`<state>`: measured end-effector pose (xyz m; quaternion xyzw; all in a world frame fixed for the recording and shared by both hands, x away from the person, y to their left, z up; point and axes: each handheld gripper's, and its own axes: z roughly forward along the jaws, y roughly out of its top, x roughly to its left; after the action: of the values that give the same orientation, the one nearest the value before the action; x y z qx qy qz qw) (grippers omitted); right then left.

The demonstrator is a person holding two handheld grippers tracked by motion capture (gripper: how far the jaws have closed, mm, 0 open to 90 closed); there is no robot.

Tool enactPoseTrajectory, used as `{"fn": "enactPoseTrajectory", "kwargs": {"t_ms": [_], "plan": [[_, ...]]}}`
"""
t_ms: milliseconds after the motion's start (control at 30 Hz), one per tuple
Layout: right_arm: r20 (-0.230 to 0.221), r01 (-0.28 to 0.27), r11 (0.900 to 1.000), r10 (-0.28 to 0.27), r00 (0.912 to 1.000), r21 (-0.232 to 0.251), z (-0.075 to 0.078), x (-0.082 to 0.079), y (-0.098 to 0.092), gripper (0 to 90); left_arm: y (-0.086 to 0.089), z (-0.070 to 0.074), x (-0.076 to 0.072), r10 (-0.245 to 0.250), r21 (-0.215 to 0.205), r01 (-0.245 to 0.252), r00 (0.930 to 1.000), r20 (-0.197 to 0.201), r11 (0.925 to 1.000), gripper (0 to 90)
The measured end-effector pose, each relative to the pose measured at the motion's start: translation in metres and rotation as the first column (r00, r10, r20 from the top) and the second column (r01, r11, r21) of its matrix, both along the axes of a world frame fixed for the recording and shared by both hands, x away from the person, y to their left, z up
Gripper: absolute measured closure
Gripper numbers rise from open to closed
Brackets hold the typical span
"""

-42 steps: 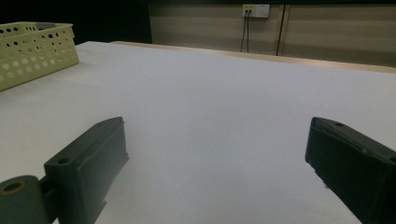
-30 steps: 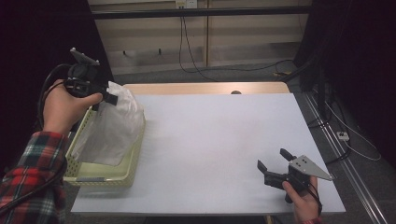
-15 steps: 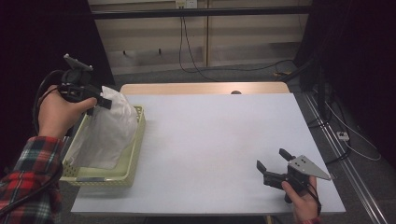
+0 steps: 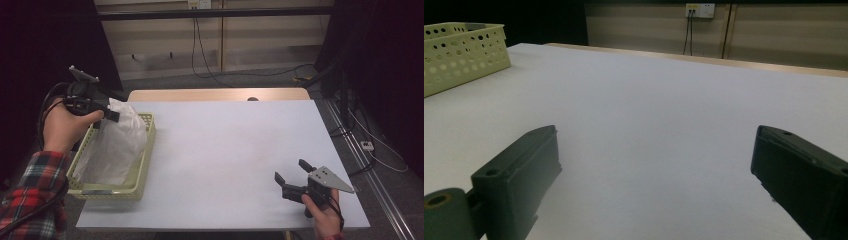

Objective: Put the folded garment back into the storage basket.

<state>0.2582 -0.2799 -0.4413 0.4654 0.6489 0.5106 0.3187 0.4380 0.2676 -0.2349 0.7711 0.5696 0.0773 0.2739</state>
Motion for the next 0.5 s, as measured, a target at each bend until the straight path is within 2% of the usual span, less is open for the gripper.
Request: {"fn": "enactPoseTrajectory", "kwargs": {"t_ms": [67,267,500], "plan": [[0.001,-0.001,1.000,0.001,1.0000,-0.001,0.000,0.000,0.000,5.4,0.001,-0.003,0.000,0.004,-0.003,-0.004,1.0000,0.006,1.0000,81.0],[0.002,-0.001,1.000,0.001,1.0000,-0.002,0.000,0.000,0.000,5.4,0.004,-0.015,0.000,0.006,0.004,-0.006,0.9999,-0.010,1.0000,81.0],[0.000,0.002,1.000,-0.002,1.0000,0.001,0.000,0.000,-0.001,5.4,0.002,-0.022,-0.003,-0.003,0.000,0.003,0.9999,-0.017,1.0000,80.8]]}}
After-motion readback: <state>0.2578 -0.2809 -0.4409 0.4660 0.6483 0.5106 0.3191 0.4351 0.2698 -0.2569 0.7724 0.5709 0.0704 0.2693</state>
